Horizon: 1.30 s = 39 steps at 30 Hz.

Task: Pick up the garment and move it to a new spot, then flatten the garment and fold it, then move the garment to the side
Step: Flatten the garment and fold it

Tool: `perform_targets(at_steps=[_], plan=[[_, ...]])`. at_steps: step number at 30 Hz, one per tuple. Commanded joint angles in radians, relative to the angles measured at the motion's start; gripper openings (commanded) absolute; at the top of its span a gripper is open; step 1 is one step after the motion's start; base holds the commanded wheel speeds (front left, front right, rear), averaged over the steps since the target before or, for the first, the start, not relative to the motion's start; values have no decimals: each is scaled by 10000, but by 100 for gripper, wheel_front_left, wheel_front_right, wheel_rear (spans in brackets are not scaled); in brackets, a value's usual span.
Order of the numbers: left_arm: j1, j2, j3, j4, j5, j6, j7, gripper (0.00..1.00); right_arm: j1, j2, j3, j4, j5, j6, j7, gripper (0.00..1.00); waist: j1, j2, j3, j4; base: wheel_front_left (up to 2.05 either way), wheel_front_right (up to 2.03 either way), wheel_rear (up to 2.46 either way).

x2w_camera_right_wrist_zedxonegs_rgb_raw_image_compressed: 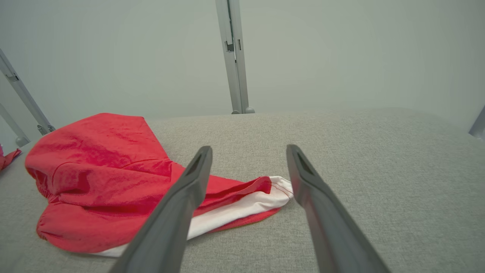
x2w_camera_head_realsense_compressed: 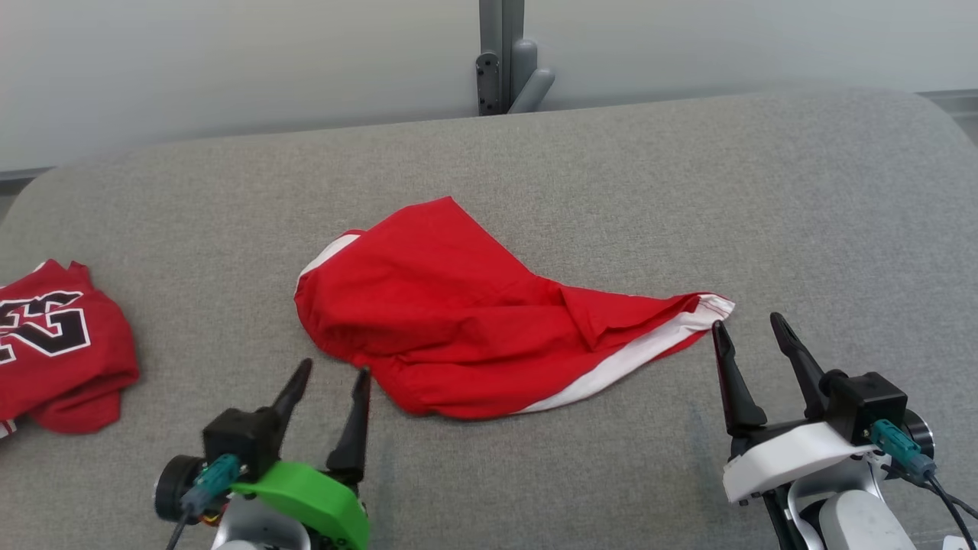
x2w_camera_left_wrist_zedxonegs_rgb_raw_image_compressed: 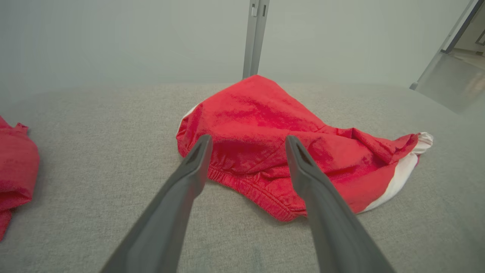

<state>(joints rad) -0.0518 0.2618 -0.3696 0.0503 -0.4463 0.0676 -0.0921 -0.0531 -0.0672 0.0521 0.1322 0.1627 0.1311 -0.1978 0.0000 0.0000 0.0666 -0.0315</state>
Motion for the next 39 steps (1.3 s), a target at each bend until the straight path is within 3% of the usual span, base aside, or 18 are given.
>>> perform_targets(at_steps=[1,8,15,16,17,18,26,33,39], plan=[[-235,-40,-161,124,-65,-160,217,100,-148,2,31,-11,-80,-7,-15,100,0,0,290,-44,0,0,0],[-1008,-199,-1261,1066,-119,-1008,1610,100,-505,20,281,89,12,-7,-139,100,0,0,1009,-322,0,0,0],[-1711,-147,-1656,2112,101,-1347,1882,100,-839,33,420,307,109,-7,-288,100,0,0,1491,-715,0,0,0],[-1787,-119,-1720,2216,153,-1377,1937,49,-866,37,409,346,112,-7,-313,100,0,0,1528,-753,0,0,0],[-1877,-83,-1776,2315,207,-1398,1959,13,-874,39,385,379,120,-7,-347,100,0,0,1553,-776,0,0,0],[-1942,-36,-1842,2417,244,-1435,2057,0,-885,40,369,413,125,-7,-361,100,0,0,1574,-796,0,0,0],[-2383,559,-2405,1763,716,-1680,2400,0,-952,73,219,618,152,-7,-500,100,0,0,1560,-731,0,0,0],[-2068,1345,-2786,-331,1014,-1694,3502,0,-855,91,91,697,150,-7,-532,100,0,0,1386,-466,0,0,0],[-1468,2094,-2782,-2820,791,-1381,4928,0,-801,110,-41,680,161,-7,-574,100,0,0,1310,-206,0,0,0]])
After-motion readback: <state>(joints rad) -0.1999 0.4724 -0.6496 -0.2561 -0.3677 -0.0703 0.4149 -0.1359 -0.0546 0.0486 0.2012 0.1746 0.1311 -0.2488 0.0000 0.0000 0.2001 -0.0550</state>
